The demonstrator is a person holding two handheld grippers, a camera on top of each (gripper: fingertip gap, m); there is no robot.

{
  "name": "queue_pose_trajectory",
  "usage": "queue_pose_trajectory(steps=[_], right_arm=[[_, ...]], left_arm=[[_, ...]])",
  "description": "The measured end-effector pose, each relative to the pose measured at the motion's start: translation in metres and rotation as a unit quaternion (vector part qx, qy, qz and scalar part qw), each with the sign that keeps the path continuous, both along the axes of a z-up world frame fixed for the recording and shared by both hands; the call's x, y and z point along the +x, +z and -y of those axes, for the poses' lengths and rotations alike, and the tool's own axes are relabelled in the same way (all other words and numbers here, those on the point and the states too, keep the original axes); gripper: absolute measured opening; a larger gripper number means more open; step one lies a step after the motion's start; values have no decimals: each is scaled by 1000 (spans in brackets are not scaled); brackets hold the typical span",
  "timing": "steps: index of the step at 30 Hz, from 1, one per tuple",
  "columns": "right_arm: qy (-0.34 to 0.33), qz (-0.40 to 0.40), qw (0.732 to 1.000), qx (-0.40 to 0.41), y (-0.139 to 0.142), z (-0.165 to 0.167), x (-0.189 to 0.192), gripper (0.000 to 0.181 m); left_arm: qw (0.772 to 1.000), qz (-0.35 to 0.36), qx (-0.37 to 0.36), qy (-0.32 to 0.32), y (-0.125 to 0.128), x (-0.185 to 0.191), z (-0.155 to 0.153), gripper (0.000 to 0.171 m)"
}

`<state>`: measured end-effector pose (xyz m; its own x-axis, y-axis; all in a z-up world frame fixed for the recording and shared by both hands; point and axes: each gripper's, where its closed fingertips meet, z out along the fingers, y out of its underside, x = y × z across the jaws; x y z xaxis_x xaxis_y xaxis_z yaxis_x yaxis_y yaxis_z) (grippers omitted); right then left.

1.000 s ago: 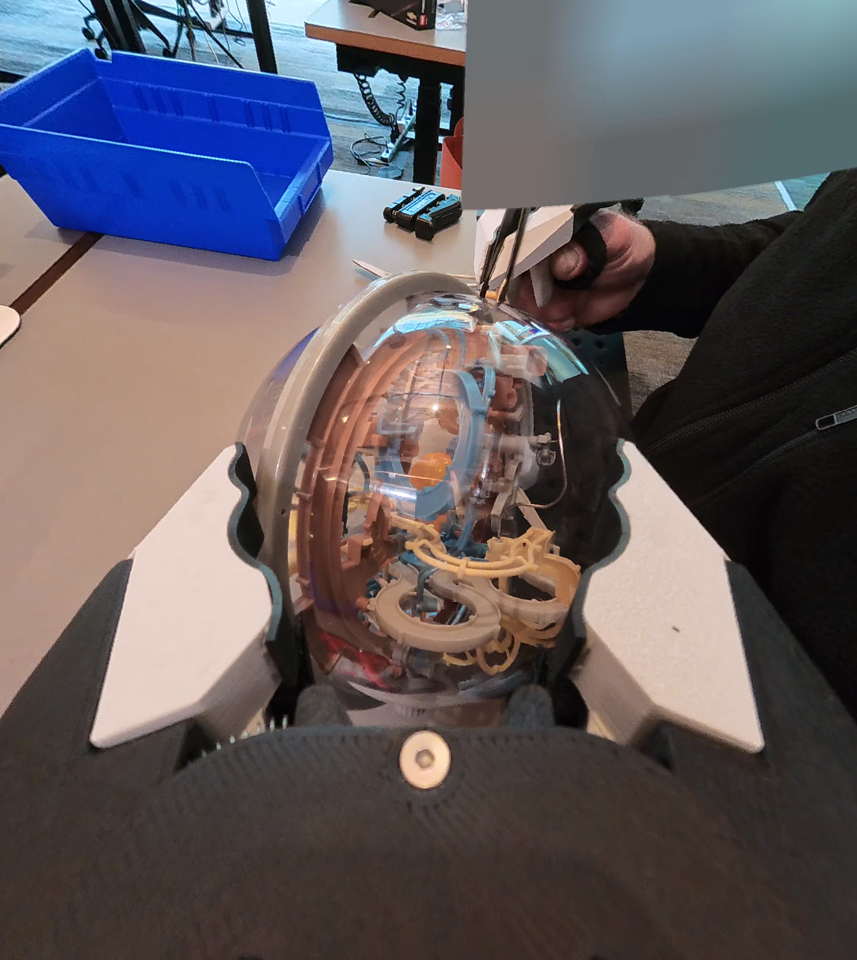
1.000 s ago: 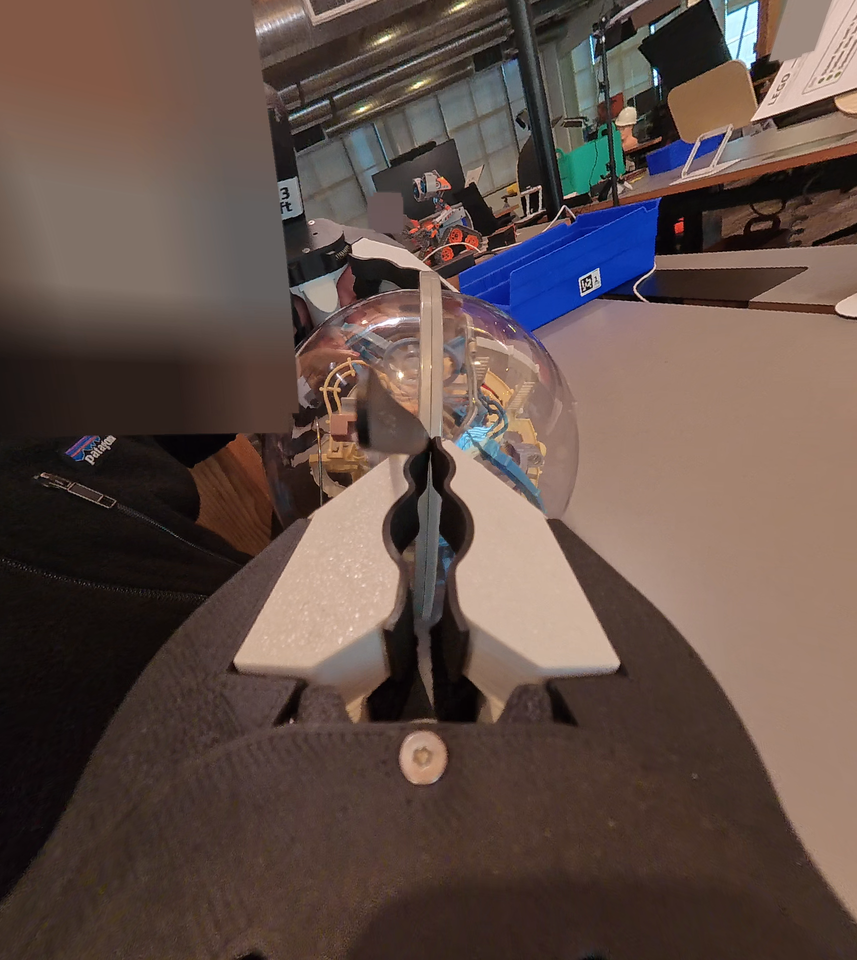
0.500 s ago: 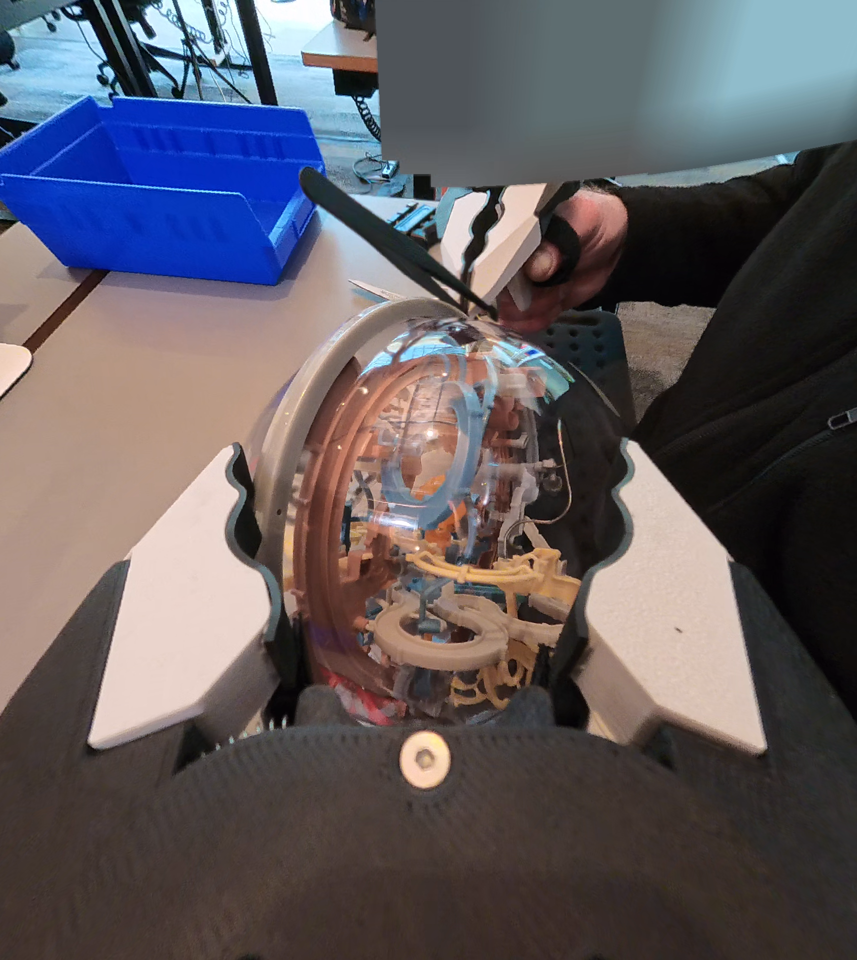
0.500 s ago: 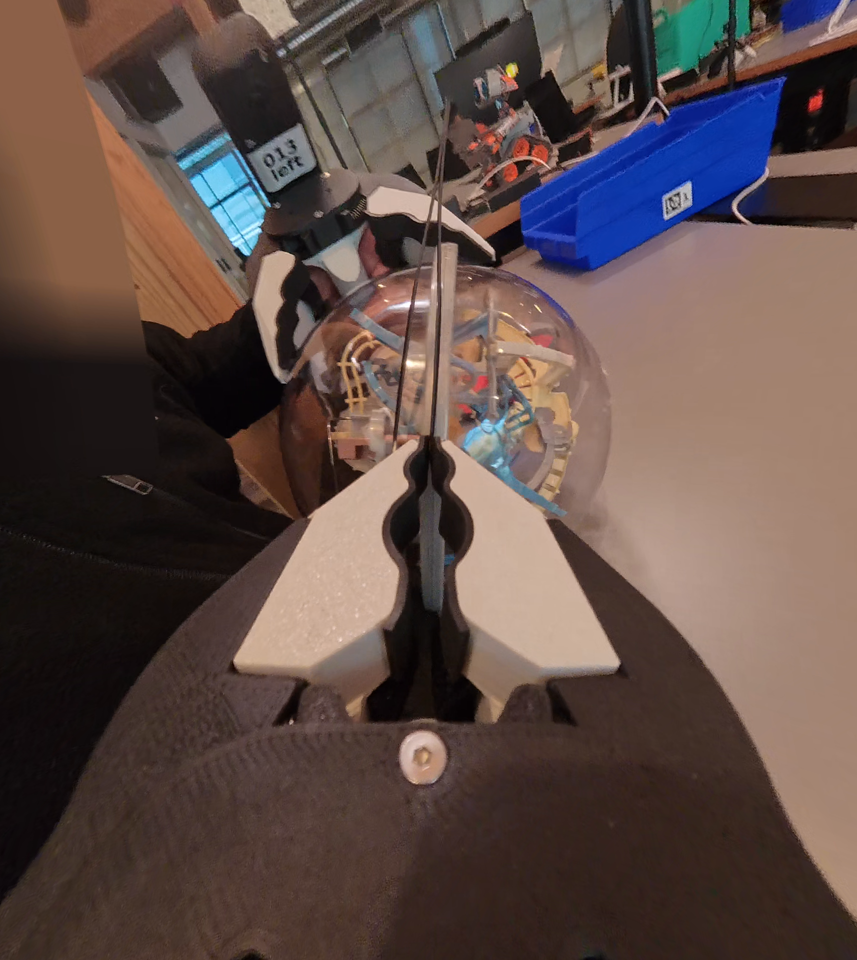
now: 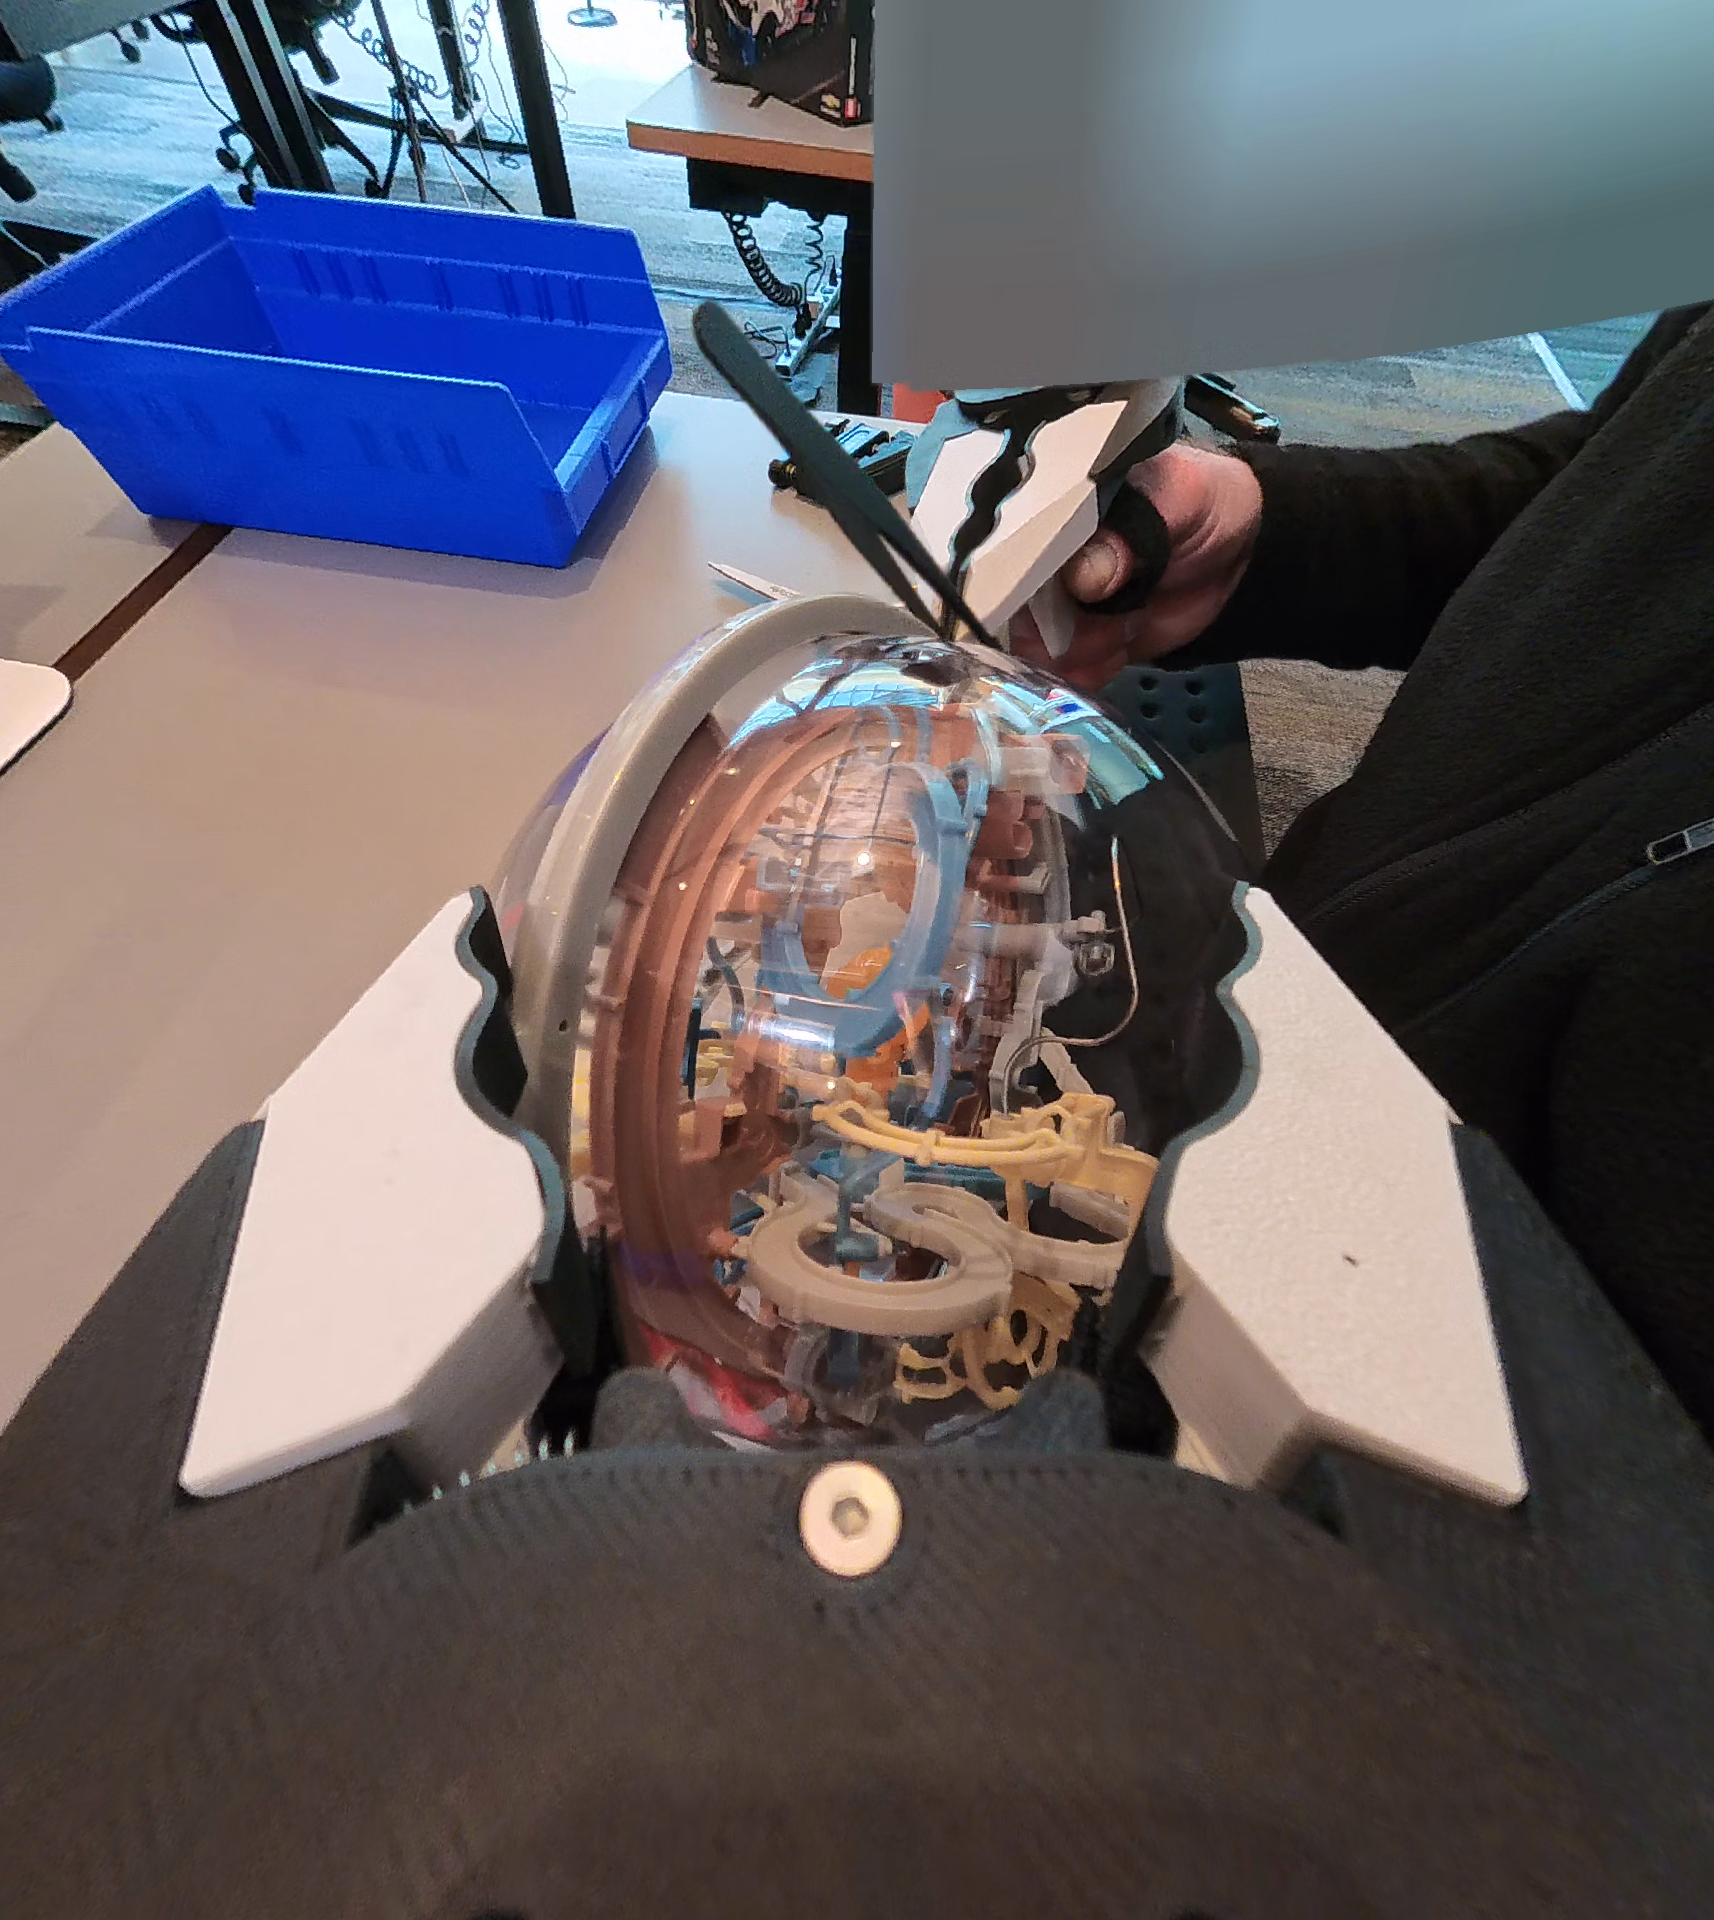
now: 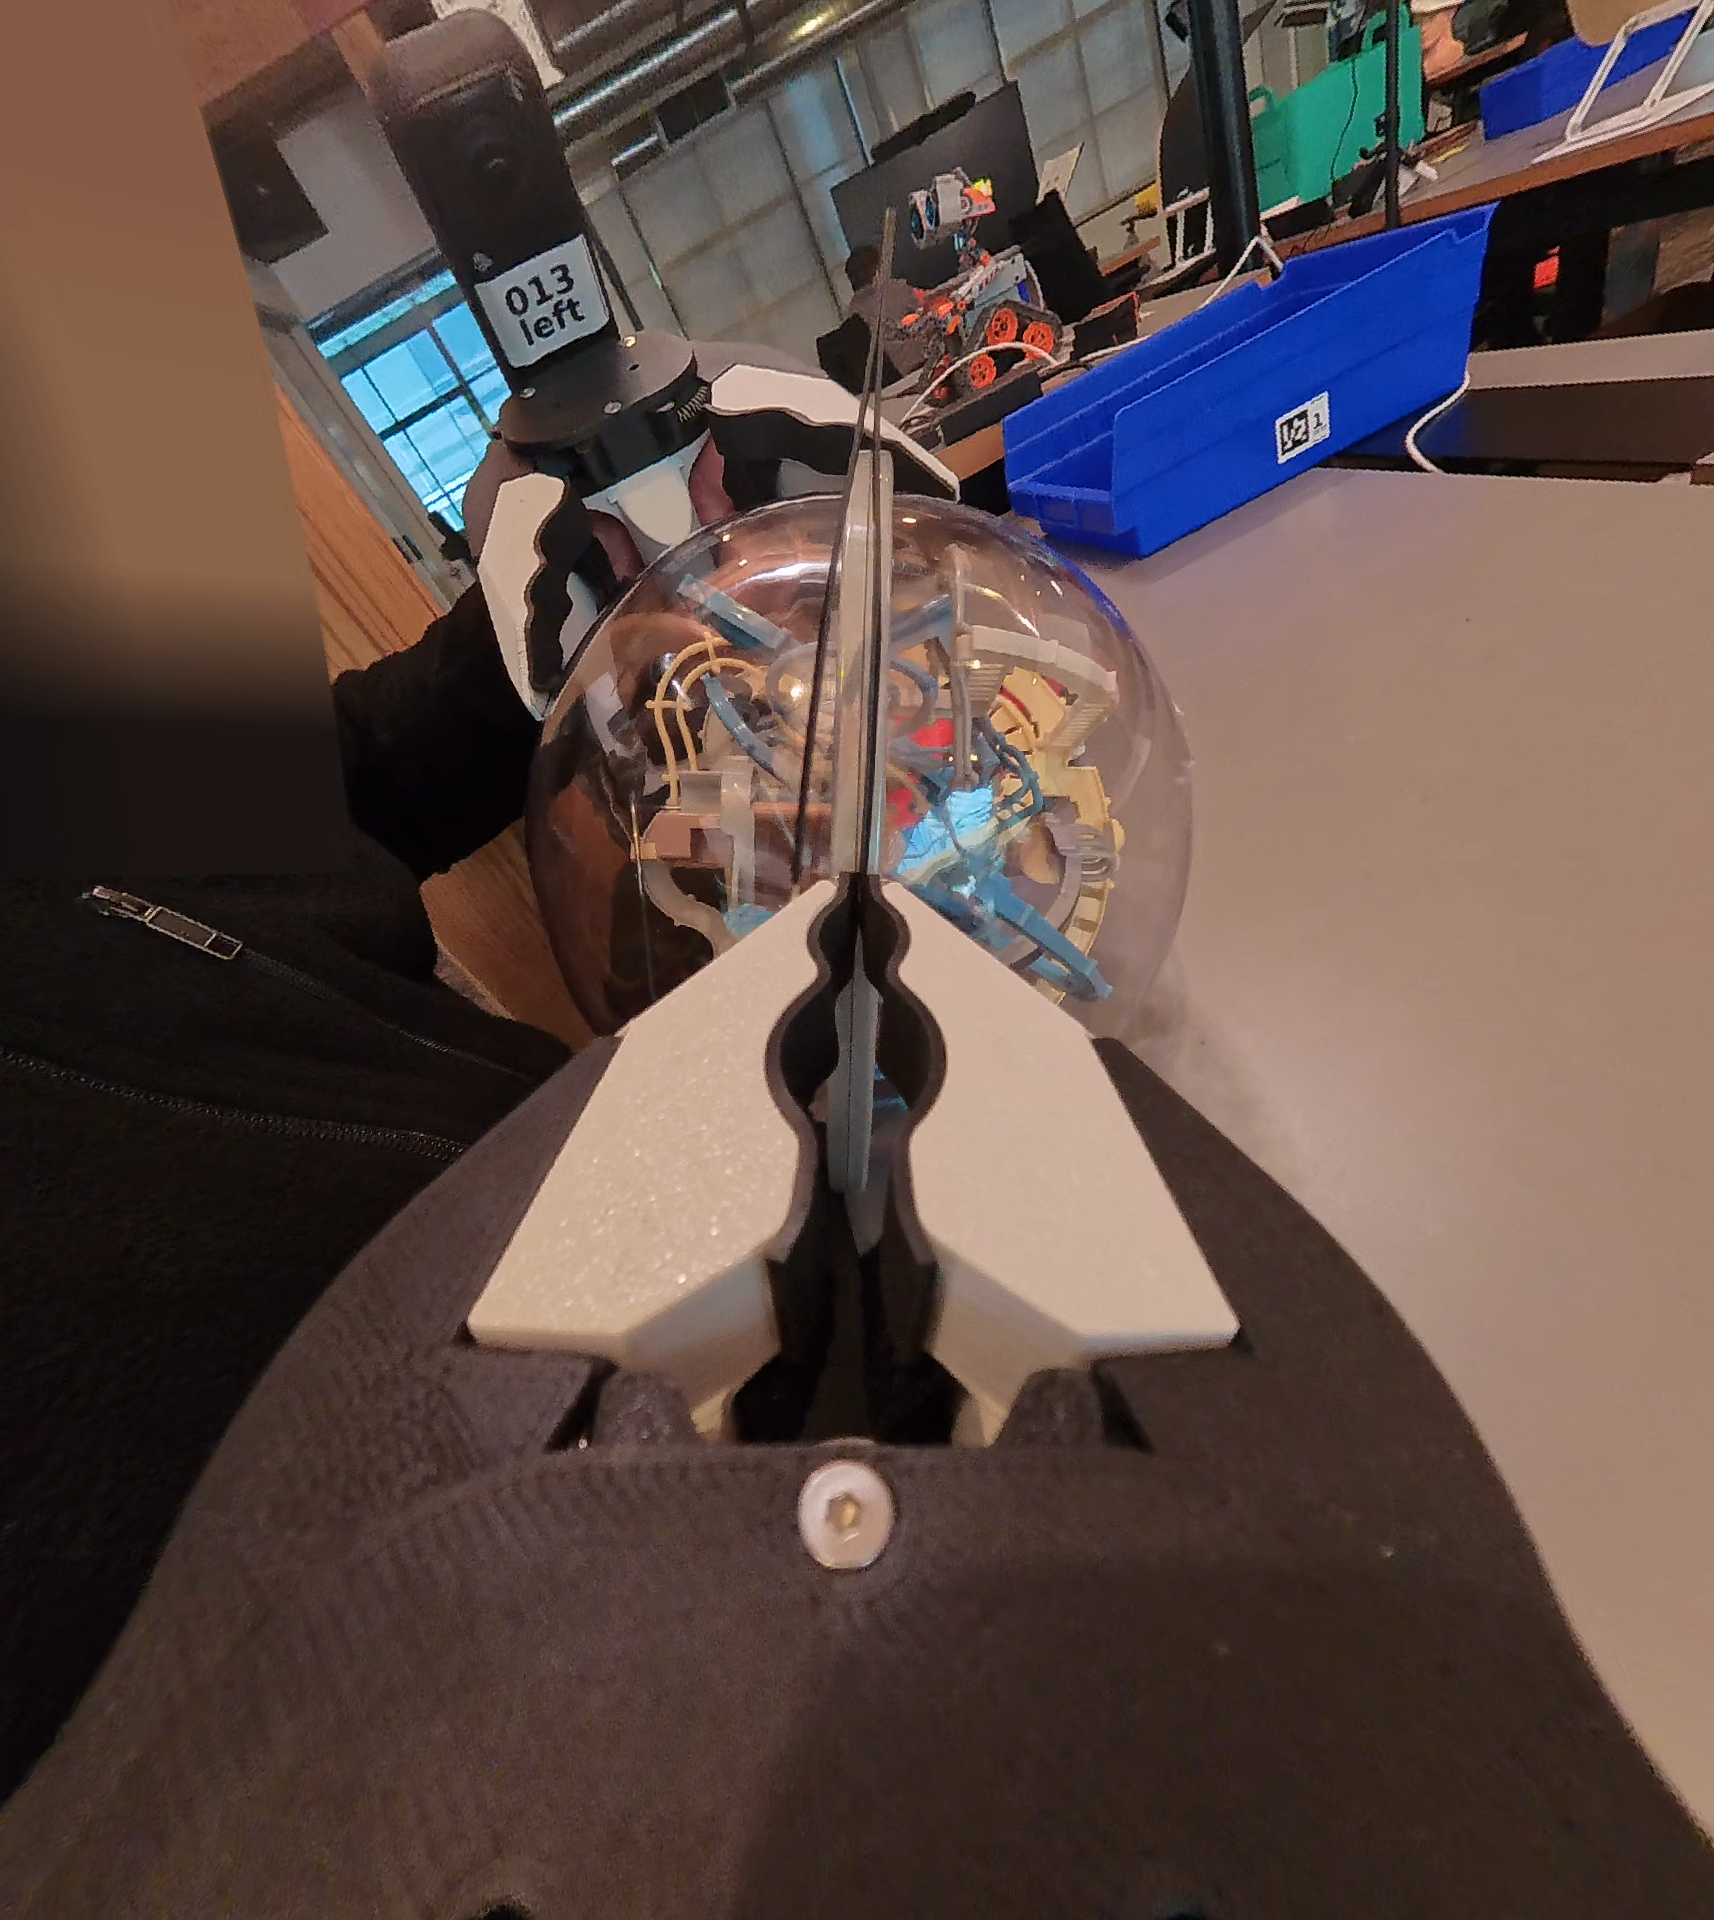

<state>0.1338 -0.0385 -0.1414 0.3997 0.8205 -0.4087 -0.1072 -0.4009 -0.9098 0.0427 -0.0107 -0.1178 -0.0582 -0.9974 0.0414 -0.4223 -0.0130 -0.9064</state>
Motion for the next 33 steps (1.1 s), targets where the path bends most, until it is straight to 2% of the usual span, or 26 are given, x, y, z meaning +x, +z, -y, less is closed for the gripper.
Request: queue_pose_trajectory(steps=[4,7,9,14,19,20,24,26,29,31,33], right_arm=[[-45,31,998,-10,-10,-9,25,0],[-80,147,985,-43,-47,-18,53,0],[-96,243,963,-66,-77,-24,71,0],[-71,359,922,-126,-117,-31,85,0],[-49,408,898,-156,-140,-32,86,0],[-41,407,898,-163,-140,-30,85,0],[-54,412,896,-158,-126,-22,101,25],[-95,388,905,-148,-102,-18,121,29],[-173,386,893,-155,-78,0,167,47],[-201,386,881,-184,-77,23,188,57],[-210,367,881,-210,-81,43,191,56]], left_arm=[[1000,-3,-9,6,0,-3,-3,130],[1000,-6,-5,3,-1,-5,-1,129],[1000,-3,-5,4,-1,-5,-1,130],[1000,-1,-4,5,-1,-5,-1,130],[1000,1,-8,6,-1,-4,-2,130],[1000,0,-7,5,-1,-4,-2,130],[1000,-1,-3,-1,-1,-4,0,130],[1000,-1,-2,-1,-1,-4,0,130],[1000,-1,-3,4,-1,-5,0,130],[1000,2,-4,5,0,-6,0,130],[1000,3,-4,9,0,-6,0,130]])
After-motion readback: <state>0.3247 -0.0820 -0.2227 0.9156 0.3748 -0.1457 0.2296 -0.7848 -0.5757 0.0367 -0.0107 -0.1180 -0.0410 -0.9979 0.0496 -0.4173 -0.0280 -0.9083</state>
